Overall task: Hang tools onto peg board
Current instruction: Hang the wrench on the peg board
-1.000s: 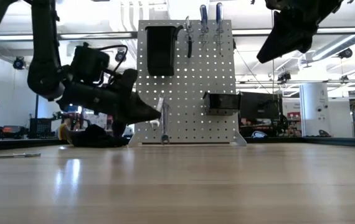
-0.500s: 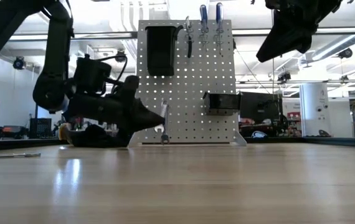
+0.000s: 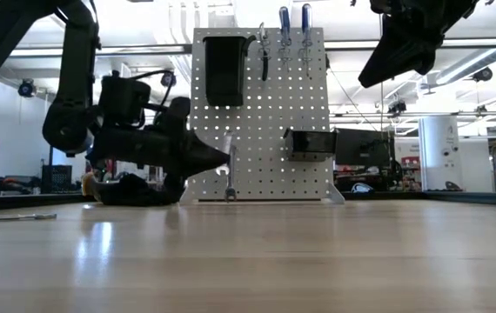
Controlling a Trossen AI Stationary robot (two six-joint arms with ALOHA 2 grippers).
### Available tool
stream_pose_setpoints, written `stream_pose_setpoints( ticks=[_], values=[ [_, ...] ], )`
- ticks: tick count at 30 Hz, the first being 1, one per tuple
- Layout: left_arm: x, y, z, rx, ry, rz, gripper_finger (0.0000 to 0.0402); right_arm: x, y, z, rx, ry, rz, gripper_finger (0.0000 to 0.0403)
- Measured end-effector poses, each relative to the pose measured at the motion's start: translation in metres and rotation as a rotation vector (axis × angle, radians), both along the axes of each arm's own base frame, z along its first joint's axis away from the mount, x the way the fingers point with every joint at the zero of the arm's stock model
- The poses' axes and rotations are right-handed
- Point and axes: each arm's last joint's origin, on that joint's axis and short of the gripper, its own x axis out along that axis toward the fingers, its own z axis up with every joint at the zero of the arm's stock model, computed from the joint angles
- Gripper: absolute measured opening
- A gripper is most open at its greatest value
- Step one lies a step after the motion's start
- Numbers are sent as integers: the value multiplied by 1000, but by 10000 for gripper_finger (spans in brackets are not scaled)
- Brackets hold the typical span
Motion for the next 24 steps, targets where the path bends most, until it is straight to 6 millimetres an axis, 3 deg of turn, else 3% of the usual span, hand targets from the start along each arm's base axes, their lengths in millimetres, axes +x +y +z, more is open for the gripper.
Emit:
stream_pose_setpoints(
  ticks=[8,16,19,24],
  values=[
    [-7,16,-5,-75,19,61,0,0,0,0,1,0,0,90],
    [-7,16,-7,-104,20,41,4,0,0,0,0,1,0,94],
    [-8,16,-8,-100,30,40,32,0,0,0,0,0,1,107],
    [-8,15,-9,-101,44,12,116,8,3,-10,22,-32,33,144]
  ],
)
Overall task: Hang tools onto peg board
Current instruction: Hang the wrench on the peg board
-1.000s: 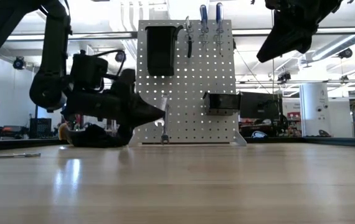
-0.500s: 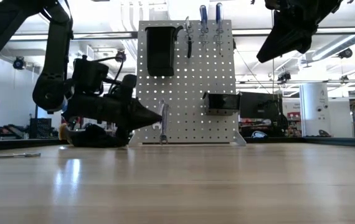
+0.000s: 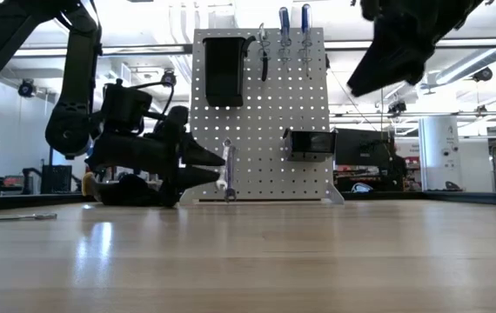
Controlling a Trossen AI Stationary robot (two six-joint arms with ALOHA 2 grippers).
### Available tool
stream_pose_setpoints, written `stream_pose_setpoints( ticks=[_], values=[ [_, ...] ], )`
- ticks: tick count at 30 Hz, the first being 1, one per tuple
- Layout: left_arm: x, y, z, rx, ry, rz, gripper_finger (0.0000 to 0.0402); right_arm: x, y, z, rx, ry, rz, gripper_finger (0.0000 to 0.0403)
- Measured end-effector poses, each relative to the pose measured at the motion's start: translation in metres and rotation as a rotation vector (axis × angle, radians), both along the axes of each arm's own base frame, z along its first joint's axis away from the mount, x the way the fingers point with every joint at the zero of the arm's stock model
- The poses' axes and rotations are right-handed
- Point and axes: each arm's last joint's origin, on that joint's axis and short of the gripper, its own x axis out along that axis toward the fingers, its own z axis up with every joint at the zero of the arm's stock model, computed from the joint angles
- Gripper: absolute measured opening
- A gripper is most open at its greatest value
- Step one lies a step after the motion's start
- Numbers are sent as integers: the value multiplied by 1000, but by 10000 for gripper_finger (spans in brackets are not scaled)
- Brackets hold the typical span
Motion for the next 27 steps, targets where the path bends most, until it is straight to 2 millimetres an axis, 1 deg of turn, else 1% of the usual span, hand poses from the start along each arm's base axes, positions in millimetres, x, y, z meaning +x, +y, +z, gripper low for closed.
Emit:
stream_pose_setpoints(
  ticks=[4,7,9,14,18,20,24,27],
  values=[
    [-3,-4,1,-22,-2,-87,174,18,6,-19,-14,17,52,171],
    [-11,-7,2,-22,13,-96,192,31,10,-34,-36,54,89,180],
    [-17,-7,1,-21,24,-64,197,38,12,-39,-46,74,102,181],
    [-35,-13,5,-38,44,-44,197,53,18,-39,-68,83,162,181],
    [-47,-26,17,71,29,-92,176,66,18,-33,-105,81,268,181],
    [-51,-32,22,107,44,-122,169,74,15,-30,-99,86,320,179],
    [-57,-48,27,100,131,-208,165,88,9,-27,-90,97,366,172],
    [-63,-66,21,40,291,-297,165,95,7,-25,-103,97,383,166]
  ],
)
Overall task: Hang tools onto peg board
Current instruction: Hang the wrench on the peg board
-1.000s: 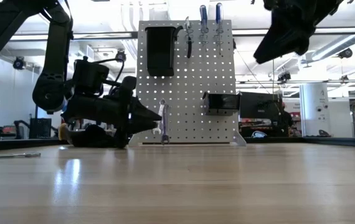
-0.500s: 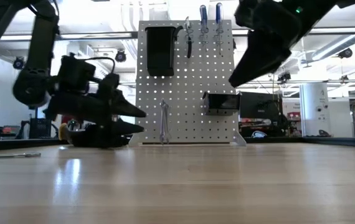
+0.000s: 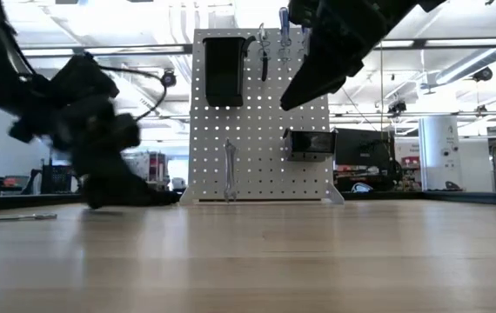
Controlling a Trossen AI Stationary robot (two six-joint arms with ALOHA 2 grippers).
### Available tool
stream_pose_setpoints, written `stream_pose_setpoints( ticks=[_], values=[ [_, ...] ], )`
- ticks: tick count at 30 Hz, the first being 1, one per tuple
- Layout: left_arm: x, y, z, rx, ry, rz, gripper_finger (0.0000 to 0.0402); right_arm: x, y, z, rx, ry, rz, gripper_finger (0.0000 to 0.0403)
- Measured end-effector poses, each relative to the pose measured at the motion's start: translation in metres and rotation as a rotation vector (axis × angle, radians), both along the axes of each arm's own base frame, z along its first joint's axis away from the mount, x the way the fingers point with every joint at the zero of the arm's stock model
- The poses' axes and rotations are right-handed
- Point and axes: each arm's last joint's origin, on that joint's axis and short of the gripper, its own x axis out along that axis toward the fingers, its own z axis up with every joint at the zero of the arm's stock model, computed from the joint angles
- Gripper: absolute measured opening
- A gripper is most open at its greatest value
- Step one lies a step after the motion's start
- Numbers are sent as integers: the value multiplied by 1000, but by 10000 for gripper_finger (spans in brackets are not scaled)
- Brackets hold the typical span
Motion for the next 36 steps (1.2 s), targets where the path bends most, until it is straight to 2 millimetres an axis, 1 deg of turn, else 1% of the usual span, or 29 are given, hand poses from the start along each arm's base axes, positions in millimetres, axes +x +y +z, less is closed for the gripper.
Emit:
stream_pose_setpoints(
  ticks=[2,4,6,9,12,13,15,16,18,20,24,27,30,33,36],
  values=[
    [-7,-13,-5,-45,153,-23,165,2,-1,0,-4,4,1,163],
    [-9,-27,-3,-53,266,-28,165,2,-1,-2,-6,13,3,161],
    [-11,-39,3,-35,360,-29,165,2,-2,-2,-6,11,0,161],
    [-10,-57,21,40,477,-36,165,3,-6,-3,-6,14,-9,160],
    [-8,-73,51,113,611,-33,165,4,-10,-2,-10,7,-18,160],
    [-12,-78,60,140,683,-23,165,4,-12,-2,-10,7,-21,160],
    [-22,-87,70,202,824,2,165,4,-13,-3,-9,11,-24,160],
    [-25,-92,73,230,852,8,164,4,-13,-3,-12,11,-21,160],
    [-26,-101,80,233,835,5,162,4,-13,-3,-19,13,-14,160],
    [-29,-107,78,217,839,12,159,4,-13,-3,-19,13,-12,160],
    [-39,-113,66,180,886,61,155,4,-13,-3,-20,14,-11,160],
    [-50,-113,51,159,967,100,155,4,-13,-3,-16,15,-8,160],
    [-56,-113,39,139,1006,110,155,3,-12,-4,-3,23,5,160],
    [-58,-112,32,101,1010,100,155,3,-12,-4,-2,24,5,160],
    [-58,-112,29,85,995,91,155,3,-12,-4,2,24,1,160]
  ],
)
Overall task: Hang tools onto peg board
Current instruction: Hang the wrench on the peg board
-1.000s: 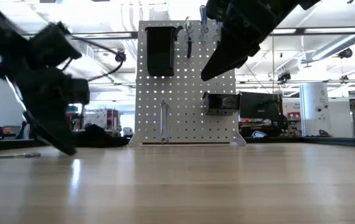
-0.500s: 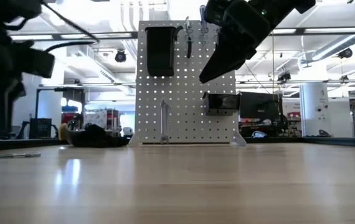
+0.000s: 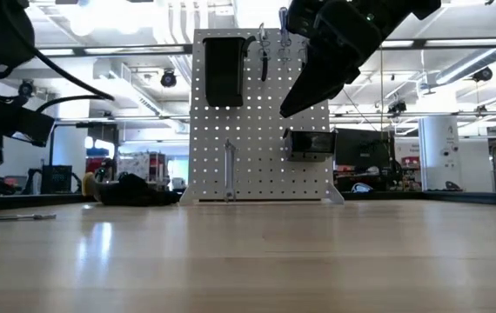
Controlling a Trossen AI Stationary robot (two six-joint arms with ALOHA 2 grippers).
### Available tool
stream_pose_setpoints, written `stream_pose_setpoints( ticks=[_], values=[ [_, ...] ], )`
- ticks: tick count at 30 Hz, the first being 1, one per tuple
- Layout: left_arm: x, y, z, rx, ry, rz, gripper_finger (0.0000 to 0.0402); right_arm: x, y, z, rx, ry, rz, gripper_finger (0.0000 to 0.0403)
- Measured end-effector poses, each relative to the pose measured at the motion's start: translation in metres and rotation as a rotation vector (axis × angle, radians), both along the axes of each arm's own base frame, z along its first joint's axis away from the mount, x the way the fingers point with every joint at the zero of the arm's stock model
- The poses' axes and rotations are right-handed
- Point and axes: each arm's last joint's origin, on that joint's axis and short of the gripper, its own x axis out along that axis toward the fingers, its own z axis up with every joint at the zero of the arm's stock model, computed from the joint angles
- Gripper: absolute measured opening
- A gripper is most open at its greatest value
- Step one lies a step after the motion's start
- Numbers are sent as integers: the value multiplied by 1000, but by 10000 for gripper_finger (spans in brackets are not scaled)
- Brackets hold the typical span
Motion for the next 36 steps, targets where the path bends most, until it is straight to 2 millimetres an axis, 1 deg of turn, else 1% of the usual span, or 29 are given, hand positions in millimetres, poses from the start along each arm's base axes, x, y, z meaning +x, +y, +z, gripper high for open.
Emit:
stream_pose_setpoints(
  ticks=[3,5,7,10,11,16,17,19,22,24,25,28,29,32,34,36],
  values=[
    [0,0,-1,-3,1,-1,152,0,0,0,0,0,0,160],
    [1,-1,-2,-8,-1,-1,135,0,0,0,0,3,-1,160],
    [3,-2,-2,-17,-10,-8,101,-1,0,-1,6,8,-8,159],
    [7,-4,-1,-22,-41,-31,32,-2,-1,-1,17,20,-51,154],
    [8,-4,-1,-17,-49,-34,21,-4,-2,-1,13,24,-75,152],
    [21,-4,0,16,-51,-37,18,-11,-4,1,21,62,-123,143],
    [26,-5,1,29,-61,-45,15,-12,-3,2,24,66,-127,142],
    [46,-8,7,70,-167,-57,2,-15,-1,2,28,69,-127,140],
    [66,-8,12,107,-235,-112,3,-18,0,2,37,68,-131,137],
    [91,-10,20,87,-360,-145,3,-21,1,-1,41,81,-136,134],
    [99,-8,24,95,-385,-158,3,-22,1,-2,45,81,-139,133],
    [122,-3,27,118,-402,-224,3,-26,4,-9,49,91,-137,129],
    [130,-1,28,125,-402,-241,2,-26,6,-12,56,70,-130,128],
    [156,8,34,120,-420,-302,1,-25,13,-19,127,-36,-70,131],
    [168,14,31,118,-375,-328,1,-20,17,-22,211,-138,-14,136],
    [180,17,32,119,-350,-340,1,-17,18,-29,285,-189,-13,142]
  ],
)
